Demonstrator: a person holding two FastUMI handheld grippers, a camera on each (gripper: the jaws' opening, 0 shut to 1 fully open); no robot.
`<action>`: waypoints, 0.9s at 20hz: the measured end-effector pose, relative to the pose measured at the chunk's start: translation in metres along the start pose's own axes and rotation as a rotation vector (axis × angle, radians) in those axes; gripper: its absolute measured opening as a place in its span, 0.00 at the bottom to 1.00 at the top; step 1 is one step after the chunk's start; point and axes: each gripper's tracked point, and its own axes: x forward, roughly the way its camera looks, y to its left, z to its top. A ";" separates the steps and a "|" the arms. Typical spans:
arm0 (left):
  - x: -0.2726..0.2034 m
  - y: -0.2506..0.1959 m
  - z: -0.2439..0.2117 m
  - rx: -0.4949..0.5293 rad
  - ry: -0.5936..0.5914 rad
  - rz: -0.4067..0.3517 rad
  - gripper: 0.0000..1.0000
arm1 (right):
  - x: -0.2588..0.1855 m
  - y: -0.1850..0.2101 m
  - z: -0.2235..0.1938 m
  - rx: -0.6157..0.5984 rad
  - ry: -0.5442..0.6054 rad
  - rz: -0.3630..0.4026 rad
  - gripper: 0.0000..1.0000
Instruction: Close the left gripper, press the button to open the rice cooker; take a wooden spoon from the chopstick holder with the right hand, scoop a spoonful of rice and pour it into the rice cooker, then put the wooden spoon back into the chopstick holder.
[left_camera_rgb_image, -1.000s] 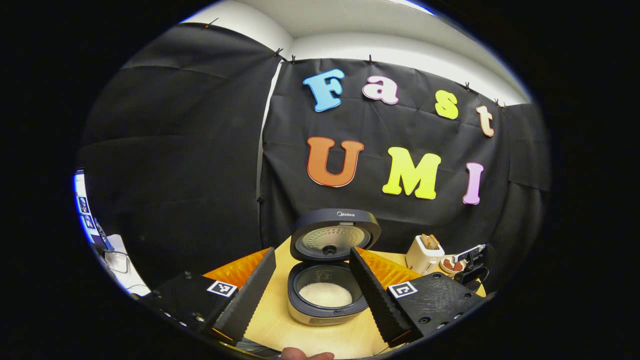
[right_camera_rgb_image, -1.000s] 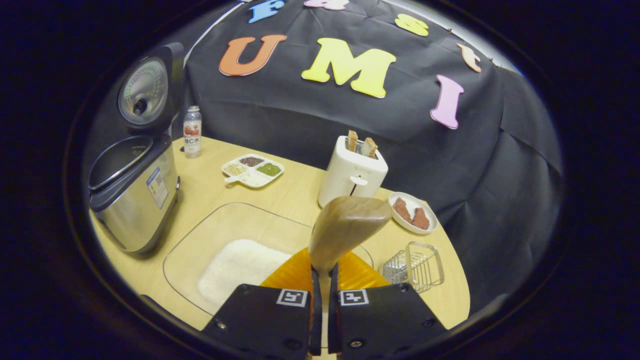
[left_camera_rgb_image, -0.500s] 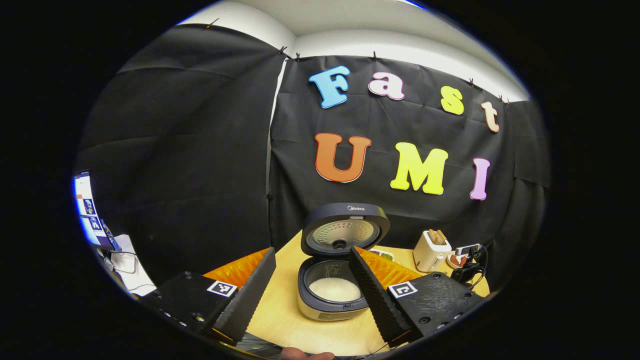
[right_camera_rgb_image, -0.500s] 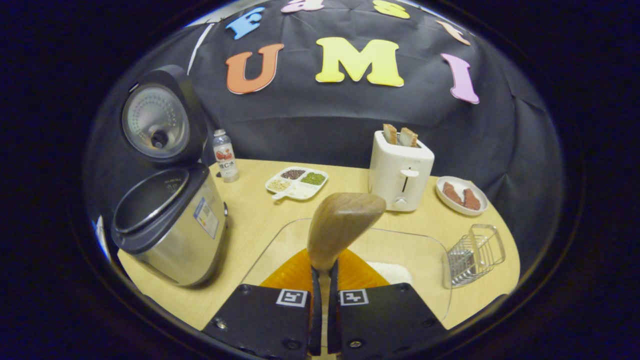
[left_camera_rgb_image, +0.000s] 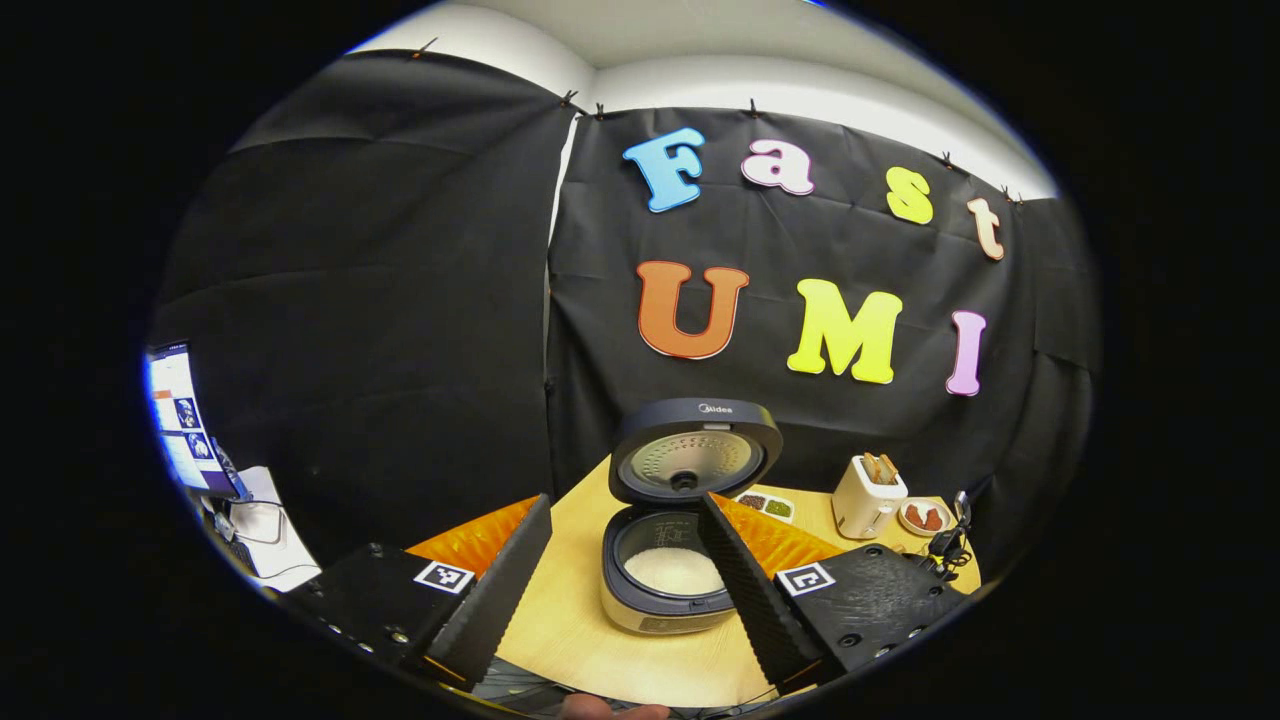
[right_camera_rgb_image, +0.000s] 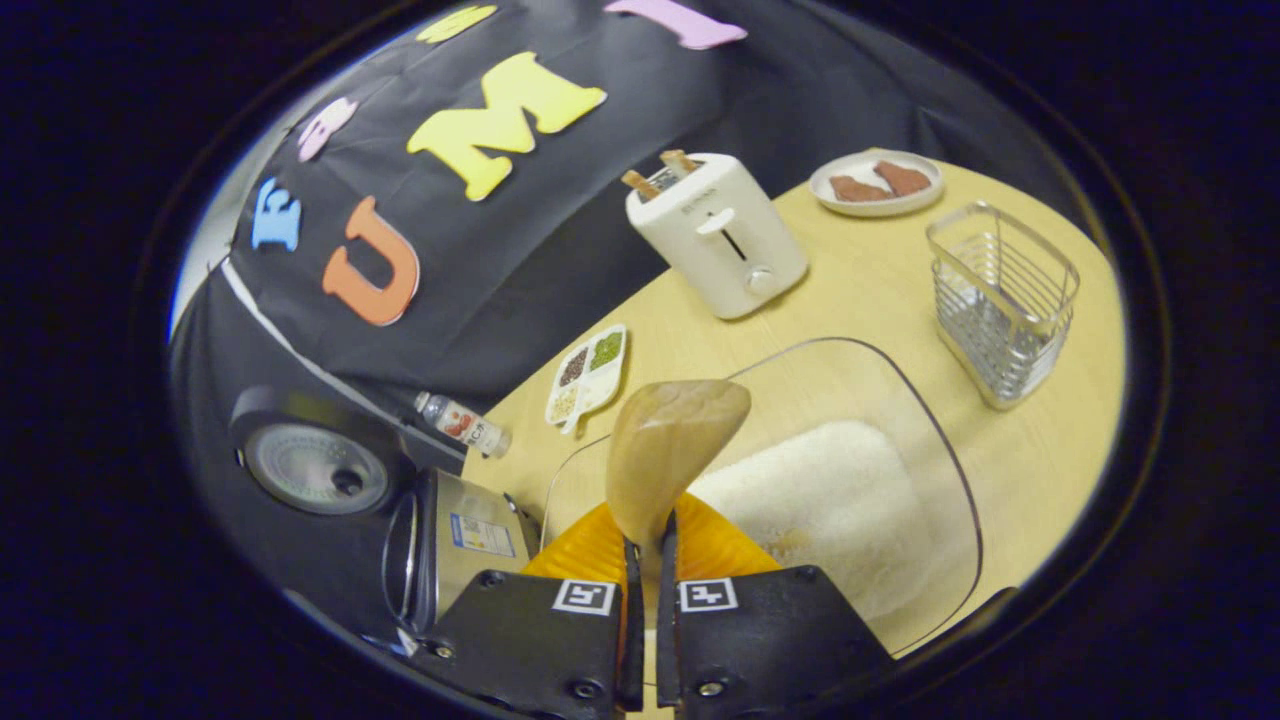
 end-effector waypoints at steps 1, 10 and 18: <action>0.001 -0.005 0.001 0.004 -0.001 -0.006 0.95 | -0.003 -0.002 0.001 0.036 0.003 0.018 0.10; 0.003 -0.050 0.004 0.032 0.005 -0.067 0.95 | -0.044 -0.025 0.036 0.272 -0.036 0.105 0.10; -0.006 -0.054 0.014 0.054 -0.056 -0.083 0.95 | -0.113 0.028 0.098 0.225 -0.120 0.188 0.10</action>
